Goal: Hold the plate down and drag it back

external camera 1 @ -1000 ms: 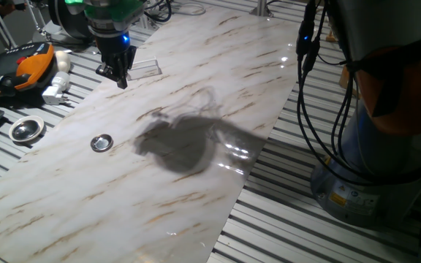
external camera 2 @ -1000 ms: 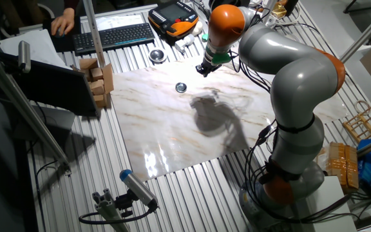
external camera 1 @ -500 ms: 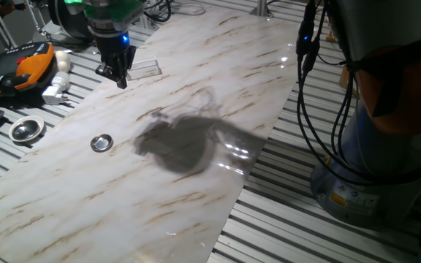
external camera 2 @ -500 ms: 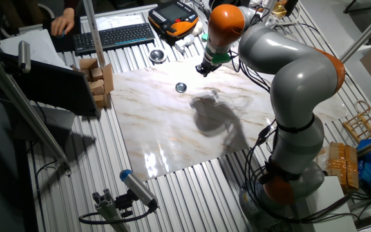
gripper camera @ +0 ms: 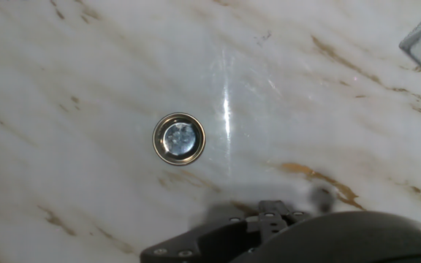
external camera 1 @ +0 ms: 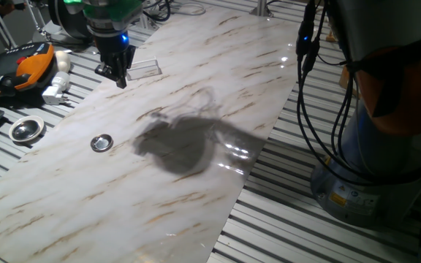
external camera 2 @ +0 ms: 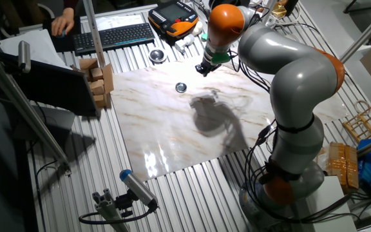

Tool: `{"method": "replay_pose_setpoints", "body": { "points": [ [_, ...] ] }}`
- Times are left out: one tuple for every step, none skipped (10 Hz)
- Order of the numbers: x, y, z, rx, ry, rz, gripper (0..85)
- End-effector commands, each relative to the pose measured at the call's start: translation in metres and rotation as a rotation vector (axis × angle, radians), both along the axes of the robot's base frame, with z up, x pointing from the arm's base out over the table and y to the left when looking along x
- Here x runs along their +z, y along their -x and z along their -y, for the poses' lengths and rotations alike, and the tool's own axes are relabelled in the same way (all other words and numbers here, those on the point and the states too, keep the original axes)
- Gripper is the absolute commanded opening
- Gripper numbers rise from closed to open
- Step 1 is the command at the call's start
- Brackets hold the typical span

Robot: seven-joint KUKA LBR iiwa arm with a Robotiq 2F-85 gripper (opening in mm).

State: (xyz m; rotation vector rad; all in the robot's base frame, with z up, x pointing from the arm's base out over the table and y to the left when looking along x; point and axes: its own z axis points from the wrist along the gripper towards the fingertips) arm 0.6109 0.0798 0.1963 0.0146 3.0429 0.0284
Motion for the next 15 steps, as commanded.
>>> {"method": "replay_pose_setpoints", "body": {
  "points": [
    [-0.0002,-0.0001,-0.0002,0.0,0.003,0.0,0.0],
    [-0.0002,-0.0001,-0.0002,0.0,0.003,0.0,0.0],
    [-0.0004,-0.0002,-0.0002,-0.001,0.001,-0.002,0.0],
    [-0.0004,-0.0001,0.0002,-0.004,0.001,-0.003,0.0],
    [-0.0007,0.0003,0.0005,-0.004,0.001,-0.005,0.0],
    [-0.0007,0.0004,0.0007,-0.004,0.001,-0.006,0.0],
    [-0.0013,-0.0001,0.0008,-0.006,-0.001,-0.008,0.0],
    [-0.0024,-0.0003,0.0006,-0.006,-0.003,-0.008,0.0],
    [-0.0028,-0.0004,0.0005,-0.006,-0.003,-0.008,0.0],
    [-0.0025,-0.0006,0.0006,-0.007,0.0,-0.005,0.0],
    [-0.0021,-0.0013,0.0011,-0.007,0.0,-0.005,0.0],
    [-0.0022,-0.0015,0.0014,-0.007,0.0,-0.005,0.0],
    [-0.0029,-0.0015,0.0019,-0.007,-0.001,-0.005,0.0],
    [-0.0035,-0.0016,0.0019,-0.007,-0.004,-0.005,0.0],
    [-0.0039,-0.0021,0.0021,-0.007,-0.003,-0.005,0.0]
  ]
}}
